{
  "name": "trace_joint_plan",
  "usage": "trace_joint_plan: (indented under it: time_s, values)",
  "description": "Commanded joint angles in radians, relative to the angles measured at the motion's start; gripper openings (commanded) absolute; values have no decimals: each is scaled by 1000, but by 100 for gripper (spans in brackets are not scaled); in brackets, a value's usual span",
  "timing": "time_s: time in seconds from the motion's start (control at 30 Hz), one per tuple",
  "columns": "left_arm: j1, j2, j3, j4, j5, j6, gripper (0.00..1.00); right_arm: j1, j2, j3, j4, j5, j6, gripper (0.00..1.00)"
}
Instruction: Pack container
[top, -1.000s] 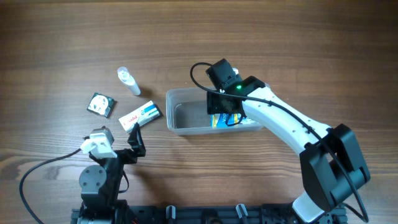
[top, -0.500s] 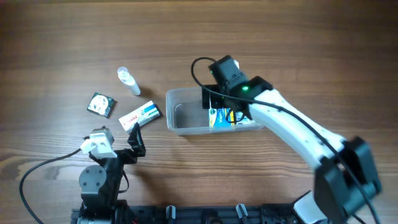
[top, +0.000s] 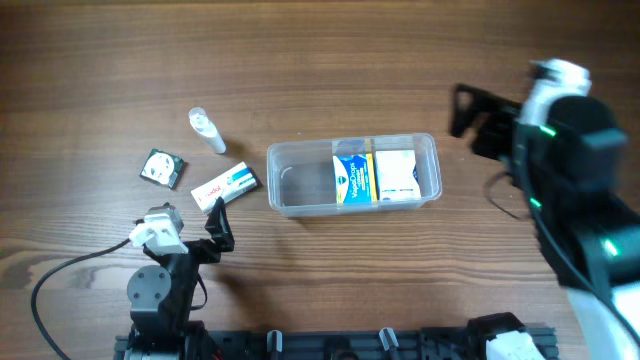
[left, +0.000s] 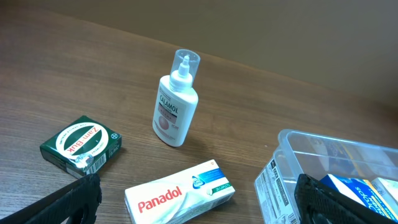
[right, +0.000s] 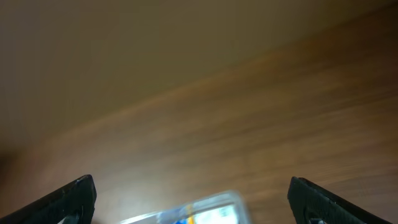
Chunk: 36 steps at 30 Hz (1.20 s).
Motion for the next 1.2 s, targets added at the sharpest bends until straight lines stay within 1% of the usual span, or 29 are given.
trace_joint_plan:
  time_s: [0.0, 0.07, 0.13, 0.37, 0.47, 0.53, 0.6, 0.73, 0.87, 0.93, 0.97, 1.17]
  values:
    - [-1, -10, -4, 5, -14, 13, 100, -63, -71, 16, -55, 24, -103, 100]
    - [-1, -10, -4, 5, -14, 13, 100, -71, -85, 16, -91, 62, -135, 100]
    - [-1, -10, -4, 4, -14, 13, 99, -71, -87, 16, -108, 81, -135, 99]
    - [-1, -10, -4, 5, -11, 0, 100, -71, -50, 15, -136, 82, -135, 100]
    - [-1, -10, -4, 22, 15, -6, 100, -71, -23, 15, -137, 81, -132, 100]
    - [-1, -10, 3, 49, 47, -58, 100, -71, 1, 15, -137, 81, -118, 100]
    - [-1, -8, 40, 22, 58, -101, 100, -71, 29, 15, -137, 82, -121, 100]
    - [-1, 38, 179, -80, 42, -101, 100, -71, 94, 15, -136, 82, -121, 100]
    - [-1, 180, 385, -267, -87, -102, 100, -71, 174, 15, -136, 82, -121, 100]
    - [-1, 275, 481, -340, -117, -130, 99, -71, 223, 15, -135, 82, -121, 100]
    - [-1, 352, 549, -377, -127, -151, 100, -71, 251, 15, -135, 82, -121, 100]
    - [-1, 642, 784, -470, -106, -153, 100, -71, 391, 15, -134, 78, -120, 100]
